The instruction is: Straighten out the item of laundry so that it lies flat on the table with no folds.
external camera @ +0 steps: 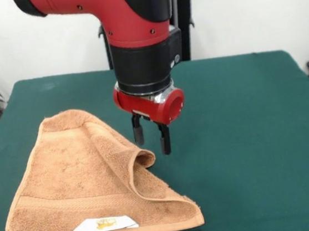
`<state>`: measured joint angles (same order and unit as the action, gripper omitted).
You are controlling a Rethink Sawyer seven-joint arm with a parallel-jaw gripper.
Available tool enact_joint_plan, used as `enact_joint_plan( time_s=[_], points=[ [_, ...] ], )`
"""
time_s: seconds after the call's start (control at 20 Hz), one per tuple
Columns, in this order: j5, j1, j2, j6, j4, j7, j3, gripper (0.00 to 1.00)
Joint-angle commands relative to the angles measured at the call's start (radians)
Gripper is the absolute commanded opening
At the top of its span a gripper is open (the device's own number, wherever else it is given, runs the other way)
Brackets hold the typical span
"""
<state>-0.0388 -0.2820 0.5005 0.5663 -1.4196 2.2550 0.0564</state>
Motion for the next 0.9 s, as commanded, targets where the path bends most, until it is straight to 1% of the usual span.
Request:
enact_joint_plan(
  time_s=[0.05, 0.4, 0.9],
  points=[
    [0.007, 0.024, 0.047, 0.03, -0.141, 0.085, 0.018, 1.0],
    [-0.015, 0.012, 0.004, -0.018, -0.12, 0.074, 0.019, 1.0],
    [-0.037, -0.011, -0.02, -0.059, -0.116, 0.052, 0.026, 1.0]
  ],
)
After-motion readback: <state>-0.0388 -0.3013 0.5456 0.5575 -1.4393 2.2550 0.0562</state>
